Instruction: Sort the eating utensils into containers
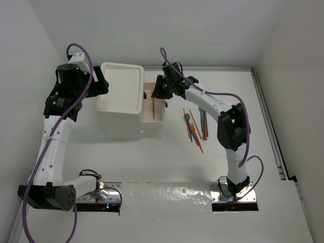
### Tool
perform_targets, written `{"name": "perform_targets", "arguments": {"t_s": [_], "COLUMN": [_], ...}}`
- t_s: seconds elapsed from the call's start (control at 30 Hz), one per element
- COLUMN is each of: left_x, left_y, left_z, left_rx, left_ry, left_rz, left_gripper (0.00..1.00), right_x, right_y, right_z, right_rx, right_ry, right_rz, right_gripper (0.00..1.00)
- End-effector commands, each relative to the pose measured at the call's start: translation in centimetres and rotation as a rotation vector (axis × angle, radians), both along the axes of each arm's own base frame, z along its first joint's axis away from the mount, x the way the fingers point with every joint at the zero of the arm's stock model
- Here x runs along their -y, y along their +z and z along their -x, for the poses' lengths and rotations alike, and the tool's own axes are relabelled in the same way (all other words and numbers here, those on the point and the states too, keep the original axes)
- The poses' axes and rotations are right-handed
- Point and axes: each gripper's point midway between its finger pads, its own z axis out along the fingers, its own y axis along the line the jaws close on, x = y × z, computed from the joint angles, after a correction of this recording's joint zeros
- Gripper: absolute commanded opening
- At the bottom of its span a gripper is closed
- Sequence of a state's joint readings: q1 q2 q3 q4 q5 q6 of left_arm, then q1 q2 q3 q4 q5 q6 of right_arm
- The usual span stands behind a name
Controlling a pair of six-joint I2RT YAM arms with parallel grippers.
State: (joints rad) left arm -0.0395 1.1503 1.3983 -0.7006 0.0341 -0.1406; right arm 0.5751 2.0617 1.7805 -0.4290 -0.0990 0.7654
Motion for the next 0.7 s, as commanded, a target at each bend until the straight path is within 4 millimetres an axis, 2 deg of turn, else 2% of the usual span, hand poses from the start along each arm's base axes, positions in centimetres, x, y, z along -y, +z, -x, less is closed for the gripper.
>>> {"name": "perform_targets", "arguments": {"t_s": [0.0, 0.03, 0.07, 0.1, 0.13, 0.17, 0.2, 0.23, 0.27, 0.3, 0.37, 0.47, 0.53, 0.67], "left_x": [0.3, 0.3, 0.3, 0.3, 0.3, 0.3, 0.3, 0.3, 0.3, 0.4, 0.4, 0.4, 0.5, 0.5], "left_y": [1.6, 1.7, 1.6, 1.7, 1.6, 1.6, 1.6, 1.4, 1.4, 1.3, 1.1, 1.1, 1.0, 1.0], "left_z": [0.2, 0.2, 0.2, 0.2, 0.3, 0.3, 0.4, 0.3, 0.4, 0.4, 0.3, 0.3, 0.2, 0.1], "left_rx": [0.047, 0.050, 0.046, 0.049, 0.047, 0.047, 0.047, 0.044, 0.046, 0.042, 0.039, 0.039, 0.038, 0.036], "left_ry": [-0.002, -0.002, -0.003, -0.003, -0.003, -0.003, -0.004, -0.004, -0.006, -0.009, -0.009, -0.009, -0.011, -0.011], "left_rz": [0.010, 0.010, 0.008, 0.008, 0.008, 0.008, 0.009, 0.009, 0.008, 0.010, 0.010, 0.010, 0.013, 0.013], "left_gripper": [0.72, 0.72, 0.72, 0.72, 0.72, 0.72, 0.72, 0.72, 0.72, 0.72, 0.72, 0.72, 0.72, 0.72], "right_x": [1.3, 2.2, 3.4, 5.2, 6.8, 8.7, 10.2, 12.0, 14.3, 15.5, 18.8, 21.9, 23.2, 24.4], "right_y": [4.1, 3.7, 4.9, 5.2, 5.4, 5.4, 5.0, 3.4, 3.0, 2.1, -0.5, -3.4, -5.3, -7.9], "right_z": [-0.9, -0.7, -0.5, -1.0, -0.4, -0.8, -0.8, -0.3, -0.4, -0.2, 0.7, 1.7, 2.2, 2.6], "right_rx": [0.117, 0.139, 0.176, 0.213, 0.239, 0.246, 0.242, 0.210, 0.186, 0.161, 0.089, 0.021, -0.030, -0.102], "right_ry": [-0.046, -0.030, -0.044, -0.090, -0.089, -0.121, -0.143, -0.147, -0.179, -0.186, -0.194, -0.185, -0.177, -0.156], "right_rz": [0.002, 0.055, 0.092, 0.153, 0.208, 0.238, 0.267, 0.305, 0.328, 0.354, 0.436, 0.520, 0.533, 0.543], "right_gripper": [0.34, 0.35, 0.34, 0.33, 0.29, 0.27, 0.25, 0.24, 0.23, 0.23, 0.23, 0.26, 0.27, 0.27]}}
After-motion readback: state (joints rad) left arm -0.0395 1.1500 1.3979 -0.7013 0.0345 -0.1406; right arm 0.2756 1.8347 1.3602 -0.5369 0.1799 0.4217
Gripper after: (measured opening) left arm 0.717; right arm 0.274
